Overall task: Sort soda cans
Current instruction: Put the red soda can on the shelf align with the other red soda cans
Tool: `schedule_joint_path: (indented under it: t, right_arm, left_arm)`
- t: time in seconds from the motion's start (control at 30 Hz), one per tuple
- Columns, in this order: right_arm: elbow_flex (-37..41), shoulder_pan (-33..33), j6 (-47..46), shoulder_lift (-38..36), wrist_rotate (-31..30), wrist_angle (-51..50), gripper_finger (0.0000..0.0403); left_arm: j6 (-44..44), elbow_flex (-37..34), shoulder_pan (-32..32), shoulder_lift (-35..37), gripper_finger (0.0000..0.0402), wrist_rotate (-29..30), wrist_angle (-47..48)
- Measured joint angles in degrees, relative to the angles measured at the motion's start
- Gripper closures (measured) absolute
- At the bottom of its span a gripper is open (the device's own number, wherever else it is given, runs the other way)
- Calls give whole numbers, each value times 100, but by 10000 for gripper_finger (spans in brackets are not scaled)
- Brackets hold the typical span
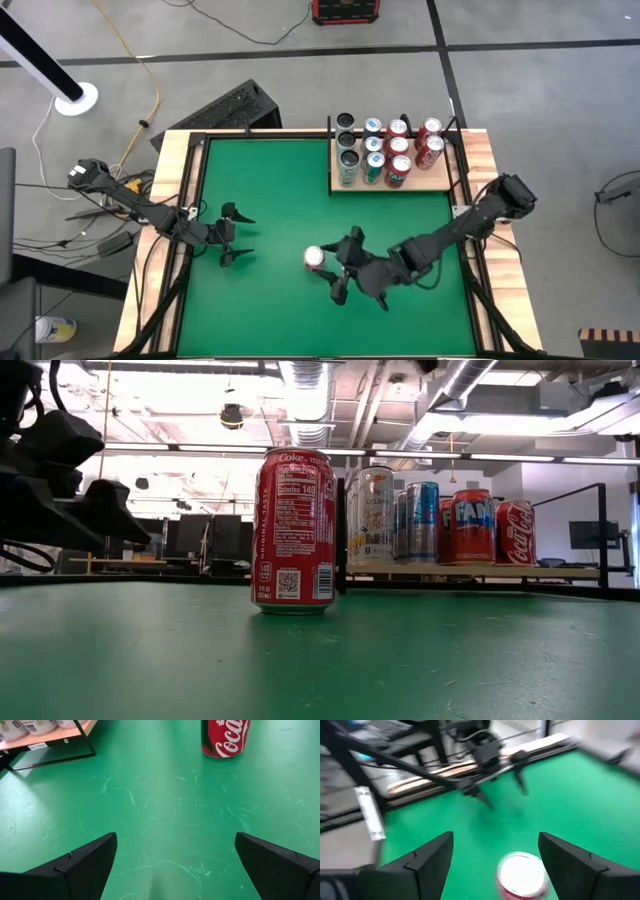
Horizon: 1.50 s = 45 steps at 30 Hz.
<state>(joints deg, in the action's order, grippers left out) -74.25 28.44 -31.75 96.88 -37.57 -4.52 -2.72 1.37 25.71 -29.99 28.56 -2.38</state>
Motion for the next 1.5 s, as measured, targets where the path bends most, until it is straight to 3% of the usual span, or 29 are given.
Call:
schedule_joint_path:
  t: [0.2, 0.57, 1.1, 1.5]
  right_arm:
    - [-28, 547, -45, 89, -1846, -207, 86]
    - [-148, 620, -337, 1525, -3172, 979, 86]
    - [-429, 717, -120, 1744, -3160, 993, 86]
    - [-429, 636, -270, 1817, -3197, 1075, 86]
  left_arm:
    - [0, 0, 0, -1, 10, 2, 18]
    - [-4, 2, 0, -1, 10, -24, 27]
    - [-9, 2, 0, 1, 10, -27, 29]
    - [-2071, 2, 0, 4, 10, -479, -378]
